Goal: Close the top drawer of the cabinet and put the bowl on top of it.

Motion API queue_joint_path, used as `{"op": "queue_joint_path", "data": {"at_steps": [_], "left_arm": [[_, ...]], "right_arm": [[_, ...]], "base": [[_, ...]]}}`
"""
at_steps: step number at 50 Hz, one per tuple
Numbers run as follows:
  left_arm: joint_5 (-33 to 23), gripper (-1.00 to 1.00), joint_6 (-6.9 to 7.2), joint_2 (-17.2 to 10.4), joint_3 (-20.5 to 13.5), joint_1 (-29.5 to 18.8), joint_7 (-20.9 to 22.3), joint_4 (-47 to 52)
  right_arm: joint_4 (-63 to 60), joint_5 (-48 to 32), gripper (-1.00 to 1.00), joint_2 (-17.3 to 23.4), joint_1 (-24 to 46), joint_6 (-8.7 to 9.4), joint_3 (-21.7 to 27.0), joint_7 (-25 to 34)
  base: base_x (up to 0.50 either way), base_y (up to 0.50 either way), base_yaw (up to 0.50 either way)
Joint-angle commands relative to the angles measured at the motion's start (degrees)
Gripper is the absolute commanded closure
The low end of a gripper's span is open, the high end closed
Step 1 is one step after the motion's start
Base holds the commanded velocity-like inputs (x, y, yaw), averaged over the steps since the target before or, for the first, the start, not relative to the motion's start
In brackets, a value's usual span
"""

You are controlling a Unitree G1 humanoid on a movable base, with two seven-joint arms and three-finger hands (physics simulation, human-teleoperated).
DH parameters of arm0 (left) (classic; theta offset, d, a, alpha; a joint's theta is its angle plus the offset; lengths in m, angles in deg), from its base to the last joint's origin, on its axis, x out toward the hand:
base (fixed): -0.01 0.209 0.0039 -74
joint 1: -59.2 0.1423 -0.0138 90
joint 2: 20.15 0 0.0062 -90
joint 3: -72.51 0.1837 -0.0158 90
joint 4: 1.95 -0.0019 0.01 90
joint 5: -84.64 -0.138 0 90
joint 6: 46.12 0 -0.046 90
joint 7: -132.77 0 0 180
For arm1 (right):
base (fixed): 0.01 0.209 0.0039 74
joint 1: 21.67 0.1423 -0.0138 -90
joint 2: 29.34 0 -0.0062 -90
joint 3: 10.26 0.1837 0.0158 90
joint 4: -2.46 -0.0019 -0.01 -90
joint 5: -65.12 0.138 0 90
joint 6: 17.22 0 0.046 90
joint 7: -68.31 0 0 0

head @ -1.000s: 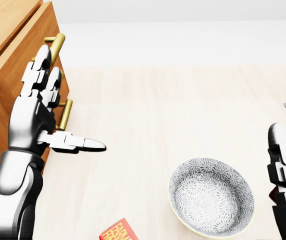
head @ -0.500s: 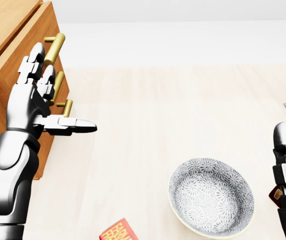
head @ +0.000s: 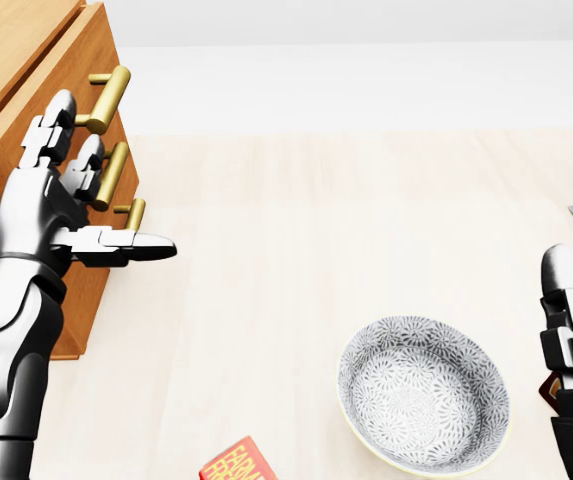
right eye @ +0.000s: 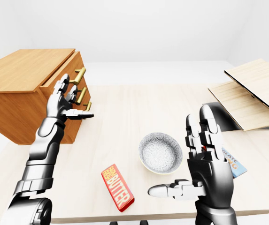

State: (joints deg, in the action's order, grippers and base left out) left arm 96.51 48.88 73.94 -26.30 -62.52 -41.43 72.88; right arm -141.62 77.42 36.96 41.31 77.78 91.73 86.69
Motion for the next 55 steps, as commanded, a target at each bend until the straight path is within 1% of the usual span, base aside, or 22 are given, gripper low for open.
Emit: {"op": "queue_joint_path", "data": {"at_steps": [1, 8, 17, 27, 48, 51, 55], "left_arm": [[0.1, -1.0, 0.0, -1.0, -0.6, -2.4, -1.0, -5.4], [1.4, -1.0, 0.0, -2.3, -1.5, -4.3, -0.7, -9.6], [1.8, -1.0, 0.0, -3.1, -1.5, -6.1, -1.3, -13.3], [2.6, -1.0, 0.0, -4.4, -2.0, -7.8, -0.4, -18.4], [2.4, -1.0, 0.0, -6.4, -2.6, -8.1, -0.6, -21.9], [2.4, -1.0, 0.0, -6.9, -3.0, -8.0, -1.2, -22.2], [2.0, -1.0, 0.0, -7.5, -3.3, -9.6, -2.4, -26.9]], "right_arm": [[-0.5, 0.3, -1.0, 0.1, -0.6, 0.0, -0.3, 0.0], [-0.9, 0.8, -1.0, -0.2, -0.7, 0.0, 0.4, 0.4], [-1.4, 1.0, -1.0, -0.6, -1.1, 0.0, 0.8, 1.0], [-1.3, 1.2, -1.0, -0.9, -0.7, 0.0, 1.2, 1.2], [-1.0, 1.0, -1.0, -0.8, -0.9, 0.0, 0.7, 1.2], [-1.0, 0.9, -1.0, -0.8, -1.0, 0.0, 0.6, 1.1], [-0.8, 0.7, -1.0, -0.7, -1.0, 0.0, 0.4, 1.0]], "base": [[0.0, 0.0, 0.0], [0.01, 0.0, 0.0], [0.01, 0.0, 0.0], [0.01, 0.0, 0.0], [0.01, 0.0, 0.0], [0.0, 0.0, 0.0], [0.01, 0.0, 0.0]]}}
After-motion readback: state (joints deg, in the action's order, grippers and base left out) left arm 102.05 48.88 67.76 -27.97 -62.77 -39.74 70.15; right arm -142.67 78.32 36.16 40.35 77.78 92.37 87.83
